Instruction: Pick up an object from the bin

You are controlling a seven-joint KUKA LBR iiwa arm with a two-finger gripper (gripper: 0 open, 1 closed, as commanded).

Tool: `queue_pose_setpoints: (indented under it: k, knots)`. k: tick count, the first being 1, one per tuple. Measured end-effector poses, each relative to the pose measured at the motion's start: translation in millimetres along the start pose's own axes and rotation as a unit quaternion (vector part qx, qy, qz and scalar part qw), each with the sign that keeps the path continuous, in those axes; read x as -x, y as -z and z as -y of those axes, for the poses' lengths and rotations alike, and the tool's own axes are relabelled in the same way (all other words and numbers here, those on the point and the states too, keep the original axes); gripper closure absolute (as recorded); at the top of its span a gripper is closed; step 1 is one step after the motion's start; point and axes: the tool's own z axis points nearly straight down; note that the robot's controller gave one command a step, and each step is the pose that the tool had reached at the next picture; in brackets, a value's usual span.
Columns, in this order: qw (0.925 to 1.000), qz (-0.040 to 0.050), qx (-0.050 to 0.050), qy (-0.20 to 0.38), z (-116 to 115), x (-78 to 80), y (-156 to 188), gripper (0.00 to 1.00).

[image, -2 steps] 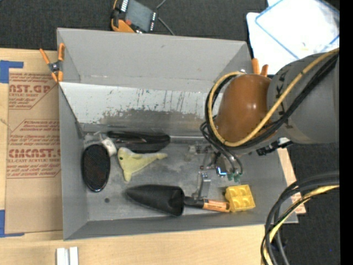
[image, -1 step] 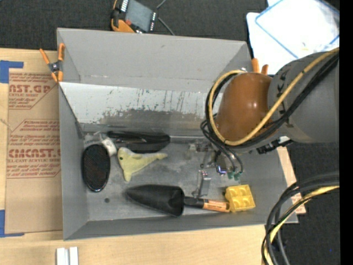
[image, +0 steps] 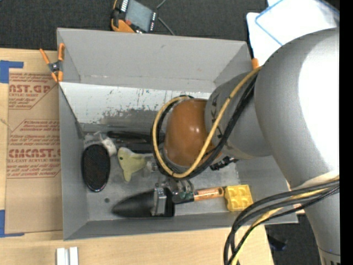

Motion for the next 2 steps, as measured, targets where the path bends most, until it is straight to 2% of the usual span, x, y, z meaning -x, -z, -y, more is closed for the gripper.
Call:
queue_pose_setpoints:
  k: [1,2]
  knots:
    - [0.9986,0.0048,-0.002,-0.053,3.3,-12.9,76.6,0.0]
    - [0.9999,-0.0033,-0.001,-0.012,-30.5,-17.8,29.8,0.0]
